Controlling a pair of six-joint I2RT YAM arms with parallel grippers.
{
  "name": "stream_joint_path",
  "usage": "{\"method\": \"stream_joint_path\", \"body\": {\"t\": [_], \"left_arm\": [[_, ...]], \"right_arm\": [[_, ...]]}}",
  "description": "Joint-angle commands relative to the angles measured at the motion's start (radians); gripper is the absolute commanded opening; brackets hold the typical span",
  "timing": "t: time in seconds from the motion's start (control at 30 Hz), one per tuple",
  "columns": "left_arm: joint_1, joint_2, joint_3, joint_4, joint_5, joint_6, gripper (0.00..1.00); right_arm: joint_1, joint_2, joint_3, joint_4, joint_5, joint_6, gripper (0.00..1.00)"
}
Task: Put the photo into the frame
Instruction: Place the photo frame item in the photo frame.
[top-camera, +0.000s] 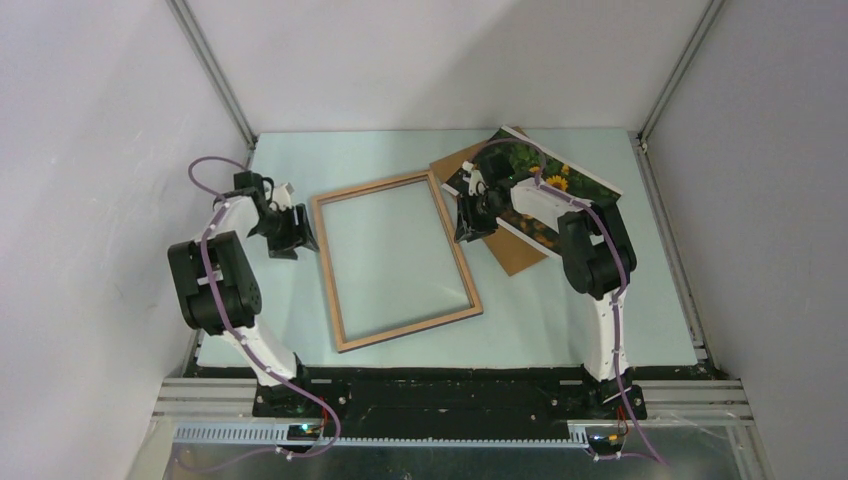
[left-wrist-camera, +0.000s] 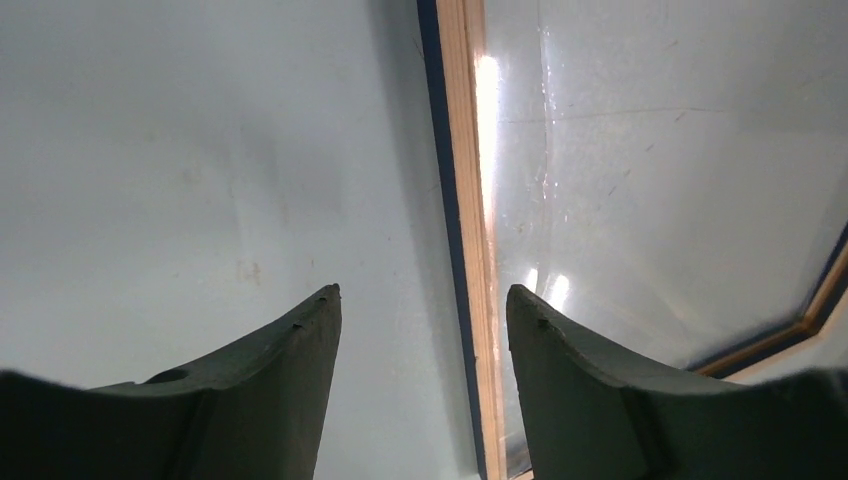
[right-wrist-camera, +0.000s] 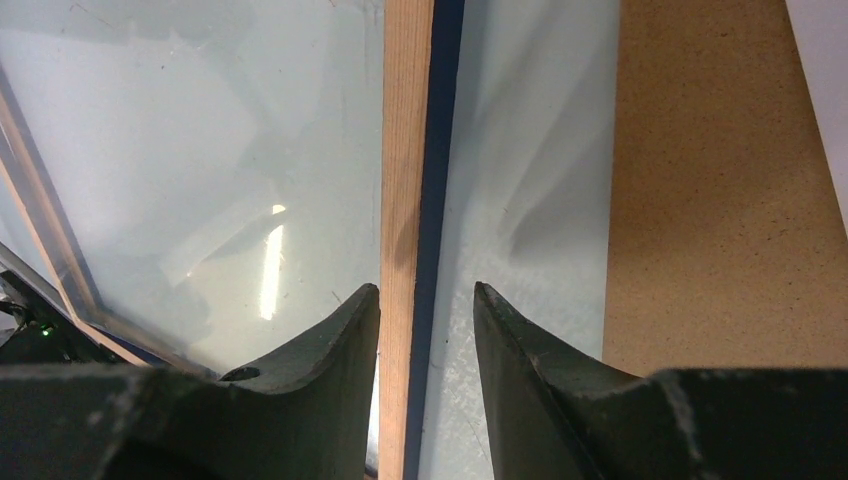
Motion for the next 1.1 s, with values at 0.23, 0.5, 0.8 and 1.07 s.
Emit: {"method": "stream_joint_path", "body": {"t": [0.23,0.5,0.8,1.07], "left_arm": [[-0.077,0.03,0.072,0.007,-0.173,-0.051,0.66],[-0.104,0.067,0.081,0.008,-0.244,-0.061,0.66],[-0.122,0.088,0.086,0.008,-0.271,-0.063,0.66],[-0.135,0.103,0.088,0.008,-0.283,-0.061,0.66]], "right_arm": [[0.003,-0.009,0.006,0.01,0.0,-0.013,0.44],[0.001,-0.01,0.005,0.011,-0.003,-0.011,0.44],[-0.006,-0.009,0.003,0.011,-0.004,-0.01,0.44],[-0.009,-0.013,0.001,0.014,-0.005,-0.008,0.44]]}}
